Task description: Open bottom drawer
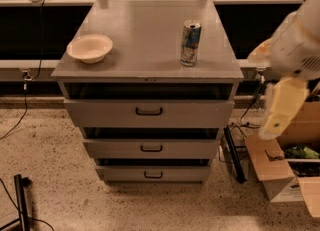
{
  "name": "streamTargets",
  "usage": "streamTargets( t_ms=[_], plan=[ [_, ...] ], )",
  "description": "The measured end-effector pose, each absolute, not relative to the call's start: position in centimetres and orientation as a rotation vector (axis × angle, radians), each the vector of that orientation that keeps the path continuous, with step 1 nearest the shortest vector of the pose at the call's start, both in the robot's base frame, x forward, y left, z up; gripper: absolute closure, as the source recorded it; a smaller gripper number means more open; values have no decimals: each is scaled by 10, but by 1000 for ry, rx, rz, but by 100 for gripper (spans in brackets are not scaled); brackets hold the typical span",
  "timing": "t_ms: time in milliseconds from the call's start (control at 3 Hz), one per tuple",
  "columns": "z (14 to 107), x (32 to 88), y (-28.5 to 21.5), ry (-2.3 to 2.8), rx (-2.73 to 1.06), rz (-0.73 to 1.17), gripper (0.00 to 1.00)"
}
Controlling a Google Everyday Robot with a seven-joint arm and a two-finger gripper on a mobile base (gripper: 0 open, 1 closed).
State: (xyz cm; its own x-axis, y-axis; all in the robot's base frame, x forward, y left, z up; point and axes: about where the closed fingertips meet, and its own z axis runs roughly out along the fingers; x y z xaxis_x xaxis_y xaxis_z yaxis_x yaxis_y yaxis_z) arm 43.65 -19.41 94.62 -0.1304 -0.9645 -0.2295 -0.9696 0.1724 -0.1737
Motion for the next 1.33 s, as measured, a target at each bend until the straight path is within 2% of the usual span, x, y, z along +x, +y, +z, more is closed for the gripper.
streamTargets(
  t_ms=[333, 1000, 1333],
  plan=[
    [863, 413, -162, 2014, -1911, 125, 0],
    [839, 428, -159, 2028, -1871, 123, 0],
    [779, 434, -151, 2044, -1821, 113, 0]
  ],
)
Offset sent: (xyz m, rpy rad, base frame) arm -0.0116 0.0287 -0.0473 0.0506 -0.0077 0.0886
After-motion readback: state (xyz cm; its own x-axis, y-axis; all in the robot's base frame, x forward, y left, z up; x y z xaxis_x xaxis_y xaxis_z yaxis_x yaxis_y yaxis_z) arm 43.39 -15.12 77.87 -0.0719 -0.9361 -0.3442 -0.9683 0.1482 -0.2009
